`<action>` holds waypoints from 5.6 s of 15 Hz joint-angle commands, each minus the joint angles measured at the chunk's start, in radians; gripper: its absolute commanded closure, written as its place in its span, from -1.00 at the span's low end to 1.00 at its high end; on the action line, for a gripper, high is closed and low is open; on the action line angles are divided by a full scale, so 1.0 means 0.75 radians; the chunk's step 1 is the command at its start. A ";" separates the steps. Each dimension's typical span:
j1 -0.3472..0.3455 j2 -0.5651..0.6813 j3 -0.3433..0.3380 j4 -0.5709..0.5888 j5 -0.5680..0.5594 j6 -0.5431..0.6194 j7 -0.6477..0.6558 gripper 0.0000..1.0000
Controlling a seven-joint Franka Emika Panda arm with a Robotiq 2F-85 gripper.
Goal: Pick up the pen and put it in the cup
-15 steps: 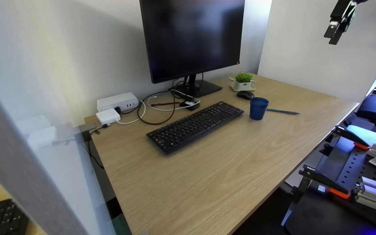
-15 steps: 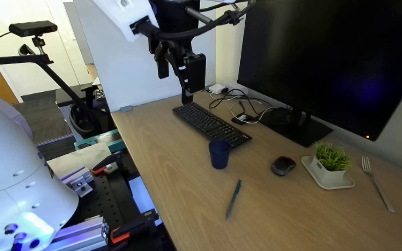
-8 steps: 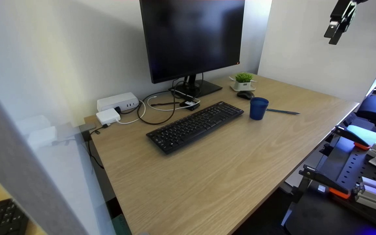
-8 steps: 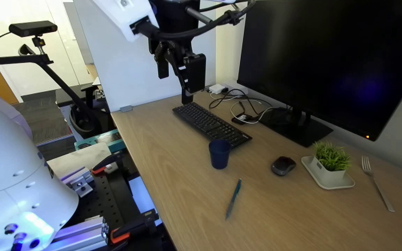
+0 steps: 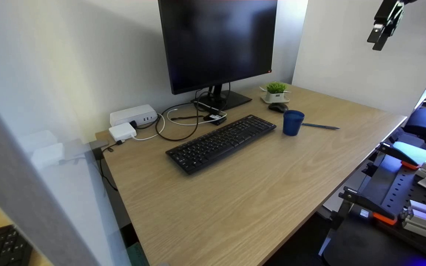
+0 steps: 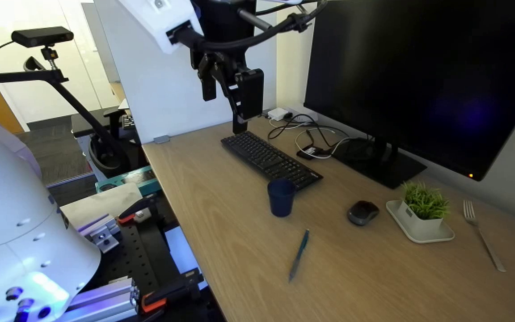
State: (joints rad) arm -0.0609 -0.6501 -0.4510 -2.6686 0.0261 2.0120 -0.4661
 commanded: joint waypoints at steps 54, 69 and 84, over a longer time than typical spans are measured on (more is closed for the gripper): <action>-0.393 1.346 0.352 0.482 -0.080 0.715 -0.682 -1.00; -0.473 1.519 0.503 0.505 0.056 0.735 -0.775 -1.00; -0.481 1.576 0.500 0.474 0.003 0.794 -0.807 0.07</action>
State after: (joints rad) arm -0.4058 0.5288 -0.0954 -2.2965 0.0338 2.5776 -1.0512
